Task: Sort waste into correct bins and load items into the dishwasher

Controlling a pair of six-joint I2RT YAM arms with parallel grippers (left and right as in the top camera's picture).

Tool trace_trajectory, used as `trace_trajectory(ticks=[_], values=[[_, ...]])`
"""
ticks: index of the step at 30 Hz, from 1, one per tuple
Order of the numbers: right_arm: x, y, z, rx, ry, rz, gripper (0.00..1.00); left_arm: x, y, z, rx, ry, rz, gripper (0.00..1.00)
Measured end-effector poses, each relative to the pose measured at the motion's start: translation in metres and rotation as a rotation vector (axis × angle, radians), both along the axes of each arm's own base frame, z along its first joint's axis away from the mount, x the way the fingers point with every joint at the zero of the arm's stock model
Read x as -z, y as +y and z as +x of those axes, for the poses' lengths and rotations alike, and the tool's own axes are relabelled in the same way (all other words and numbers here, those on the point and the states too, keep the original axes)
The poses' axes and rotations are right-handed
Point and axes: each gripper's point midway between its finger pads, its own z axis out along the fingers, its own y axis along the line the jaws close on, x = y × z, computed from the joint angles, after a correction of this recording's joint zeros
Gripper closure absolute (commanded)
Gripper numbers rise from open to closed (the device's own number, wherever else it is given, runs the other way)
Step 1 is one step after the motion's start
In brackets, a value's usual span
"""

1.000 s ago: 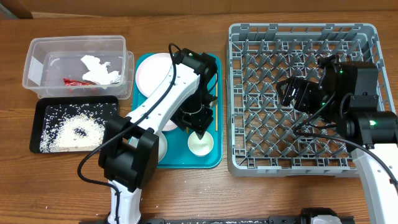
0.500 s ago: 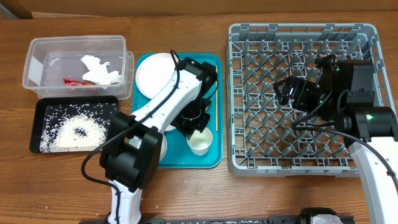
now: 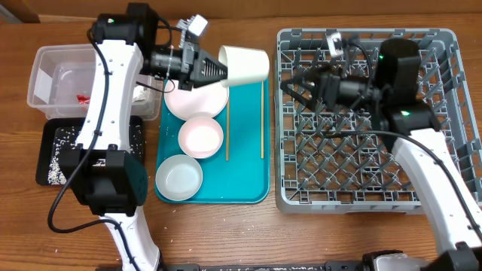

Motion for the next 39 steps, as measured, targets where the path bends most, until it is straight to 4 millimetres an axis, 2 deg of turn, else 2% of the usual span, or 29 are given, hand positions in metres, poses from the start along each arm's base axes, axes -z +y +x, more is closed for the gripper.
trace_trajectory(ticks=[3, 6, 15, 22, 25, 29, 30, 31, 32, 35, 37, 39], values=[[-0.009, 0.025, -0.002, -0.079, -0.038, 0.052, 0.06, -0.011, 0.000, -0.001, -0.004, 0.023, -0.063, 0.96], [-0.026, 0.036, -0.006, -0.116, -0.114, 0.087, 0.07, -0.015, -0.005, -0.008, 0.004, 0.069, -0.083, 0.96], [-0.031, 0.039, -0.008, -0.125, -0.124, 0.102, 0.09, -0.014, -0.029, -0.025, 0.069, 0.110, -0.068, 0.96], [-0.033, 0.039, -0.006, -0.121, -0.132, 0.106, 0.26, -0.011, -0.036, -0.030, 0.090, 0.112, -0.050, 0.96], [-0.034, 0.038, -0.009, -0.133, -0.130, 0.108, 0.38, -0.011, -0.034, -0.029, 0.085, 0.113, -0.054, 0.95], [-0.034, 0.039, -0.009, -0.138, -0.121, 0.111, 0.48, -0.010, -0.033, -0.028, 0.081, 0.113, -0.047, 0.80], [-0.034, 0.039, -0.010, -0.138, -0.121, 0.111, 0.50, -0.010, -0.033, -0.028, 0.081, 0.116, -0.043, 0.71], [-0.034, 0.039, -0.010, -0.139, -0.117, 0.112, 0.53, -0.009, -0.033, -0.028, 0.081, 0.118, -0.040, 0.58], [-0.034, 0.039, -0.010, -0.139, -0.116, 0.112, 0.57, -0.008, -0.033, -0.028, 0.080, 0.119, -0.036, 0.51], [-0.031, 0.041, -0.011, -0.143, -0.096, 0.110, 0.60, -0.003, -0.032, -0.024, 0.078, 0.086, -0.009, 0.46], [-0.024, 0.041, -0.011, -0.135, -0.044, 0.100, 0.62, 0.008, -0.025, -0.020, 0.065, 0.070, 0.058, 0.40], [-0.017, 0.040, -0.010, -0.117, 0.000, 0.089, 0.63, 0.019, -0.007, -0.009, 0.022, 0.055, 0.120, 0.34]])
